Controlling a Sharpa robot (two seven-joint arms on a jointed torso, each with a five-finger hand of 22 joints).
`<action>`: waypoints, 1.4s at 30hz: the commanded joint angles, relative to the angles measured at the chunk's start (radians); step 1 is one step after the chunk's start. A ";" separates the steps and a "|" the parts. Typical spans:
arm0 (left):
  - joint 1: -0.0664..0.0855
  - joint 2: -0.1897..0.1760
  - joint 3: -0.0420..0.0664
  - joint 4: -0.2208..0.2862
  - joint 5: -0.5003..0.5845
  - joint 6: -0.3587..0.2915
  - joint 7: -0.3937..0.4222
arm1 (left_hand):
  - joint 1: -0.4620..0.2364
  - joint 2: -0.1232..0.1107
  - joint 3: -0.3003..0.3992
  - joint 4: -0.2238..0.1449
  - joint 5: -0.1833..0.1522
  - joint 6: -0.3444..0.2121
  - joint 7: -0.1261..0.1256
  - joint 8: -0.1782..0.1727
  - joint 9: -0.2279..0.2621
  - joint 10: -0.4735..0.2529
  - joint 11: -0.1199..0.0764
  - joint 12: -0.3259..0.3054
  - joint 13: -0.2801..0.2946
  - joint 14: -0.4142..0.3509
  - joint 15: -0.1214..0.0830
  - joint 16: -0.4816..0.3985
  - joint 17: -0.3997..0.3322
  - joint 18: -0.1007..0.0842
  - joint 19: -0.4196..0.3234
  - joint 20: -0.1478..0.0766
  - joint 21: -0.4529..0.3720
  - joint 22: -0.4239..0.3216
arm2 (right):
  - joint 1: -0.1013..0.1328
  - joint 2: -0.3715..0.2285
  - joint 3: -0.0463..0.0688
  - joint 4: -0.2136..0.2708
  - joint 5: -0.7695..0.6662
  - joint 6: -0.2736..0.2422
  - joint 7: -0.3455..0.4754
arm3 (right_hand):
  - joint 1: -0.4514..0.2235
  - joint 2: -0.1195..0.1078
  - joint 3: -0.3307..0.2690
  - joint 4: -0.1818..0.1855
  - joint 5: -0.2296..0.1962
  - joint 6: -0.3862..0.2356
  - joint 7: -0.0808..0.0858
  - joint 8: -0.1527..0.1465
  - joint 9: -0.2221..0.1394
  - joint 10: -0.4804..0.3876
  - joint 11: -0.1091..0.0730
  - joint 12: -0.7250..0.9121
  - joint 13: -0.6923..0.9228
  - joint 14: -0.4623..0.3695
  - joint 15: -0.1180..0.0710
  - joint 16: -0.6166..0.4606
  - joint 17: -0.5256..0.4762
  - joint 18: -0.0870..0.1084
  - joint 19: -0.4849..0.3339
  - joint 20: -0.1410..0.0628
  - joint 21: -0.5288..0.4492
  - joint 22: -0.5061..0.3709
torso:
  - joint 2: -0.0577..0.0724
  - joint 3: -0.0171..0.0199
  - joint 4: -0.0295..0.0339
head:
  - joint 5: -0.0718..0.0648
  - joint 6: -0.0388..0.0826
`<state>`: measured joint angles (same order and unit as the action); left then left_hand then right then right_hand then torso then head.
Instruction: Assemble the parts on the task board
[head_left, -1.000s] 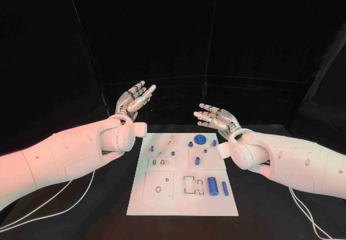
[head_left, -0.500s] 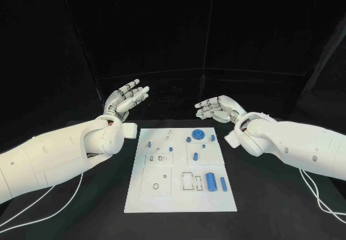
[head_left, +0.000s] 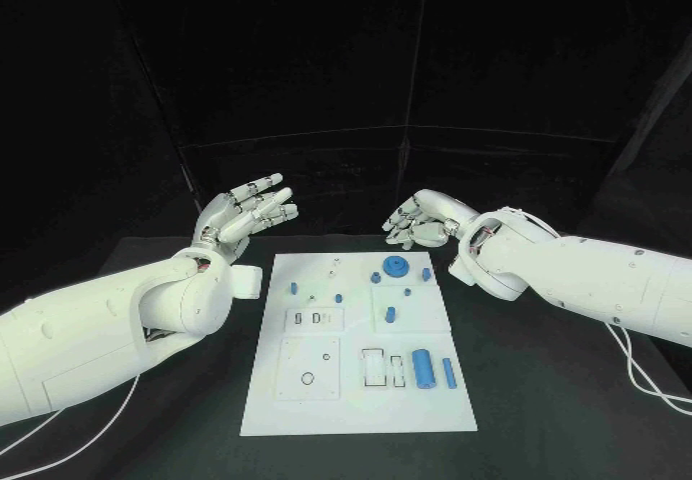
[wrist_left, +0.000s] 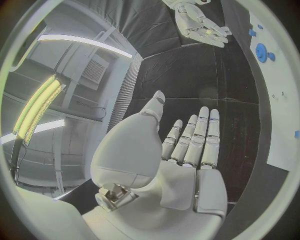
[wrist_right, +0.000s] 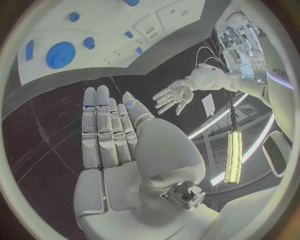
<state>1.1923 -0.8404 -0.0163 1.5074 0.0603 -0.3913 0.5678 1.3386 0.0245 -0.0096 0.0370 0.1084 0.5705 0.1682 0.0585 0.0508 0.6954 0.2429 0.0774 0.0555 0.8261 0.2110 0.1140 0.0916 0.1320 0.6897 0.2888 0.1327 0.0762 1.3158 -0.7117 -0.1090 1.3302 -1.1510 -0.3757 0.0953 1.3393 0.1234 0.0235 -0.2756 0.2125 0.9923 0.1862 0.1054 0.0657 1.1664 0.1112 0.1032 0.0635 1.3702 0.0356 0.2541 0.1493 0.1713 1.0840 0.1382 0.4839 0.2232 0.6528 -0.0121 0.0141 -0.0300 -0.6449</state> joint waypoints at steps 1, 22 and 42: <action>0.001 -0.009 0.001 0.028 -0.021 0.029 0.021 | -0.001 0.008 -0.007 0.002 -0.005 0.007 0.109 0.000 0.000 0.007 0.001 -0.003 0.001 0.009 0.001 -0.004 -0.002 0.019 0.007 0.001 0.005 -0.002 | 0.005 0.014 0.001 -0.002 -0.252 0.082 -0.121 | -0.047 -0.036 0.020 -0.010 -0.016 0.048 -0.020 -0.024 0.001 0.042 -0.027 -0.031 0.005 0.141 -0.040 0.154 0.109 0.010 0.099 -0.045 0.166 0.090 | 0.030 -0.0060 0.0098 | -0.006 0.009; -0.001 -0.036 0.001 0.125 -0.022 0.023 0.011 | -0.007 0.012 -0.021 -0.007 -0.006 0.013 0.116 -0.005 0.000 -0.015 0.006 -0.017 -0.001 0.002 0.005 -0.019 -0.008 0.015 0.007 0.001 -0.005 -0.008 | 0.009 0.072 0.002 -0.043 -0.440 0.239 -0.206 | -0.078 -0.074 0.084 0.005 -0.023 -0.011 -0.021 -0.040 0.001 -0.070 -0.012 -0.011 0.010 0.118 -0.030 0.737 0.576 -0.019 0.121 -0.031 0.582 0.475 | 0.079 -0.0177 0.0224 | -0.028 0.016; 0.000 -0.049 0.001 0.149 0.007 0.058 0.028 | 0.004 0.032 -0.028 -0.031 -0.005 -0.020 0.121 -0.011 -0.003 -0.064 0.013 -0.025 -0.004 -0.019 0.015 -0.048 -0.016 0.005 -0.121 0.002 -0.053 -0.021 | 0.008 0.107 0.002 -0.078 -0.434 0.244 -0.194 | -0.076 -0.070 0.104 0.018 -0.029 -0.017 -0.014 -0.040 0.001 -0.078 -0.006 0.001 0.007 0.115 -0.023 0.855 0.691 -0.038 0.149 -0.024 0.696 0.619 | 0.098 -0.0179 0.0264 | -0.021 0.001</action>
<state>1.1904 -0.8889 -0.0165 1.6532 0.0562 -0.3594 0.5723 1.3447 0.0483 -0.0389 0.0130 0.1083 0.5555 0.1641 0.0515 0.0488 0.6378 0.2573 0.0580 0.0530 0.8132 0.2237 0.0689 0.0768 0.1317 0.5628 0.2900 0.0853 0.0544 1.3217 -0.6066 -0.1081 1.2521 -1.5784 -0.1334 -0.1062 1.2646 0.0489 0.1231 -0.2584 0.1826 0.9798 0.1696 0.0694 0.0654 1.0877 0.1036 0.0994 0.0721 1.4650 0.0072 1.1046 0.8356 0.1395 1.2271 0.1152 1.1753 0.8367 0.7473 -0.0306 0.0404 -0.0518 -0.6417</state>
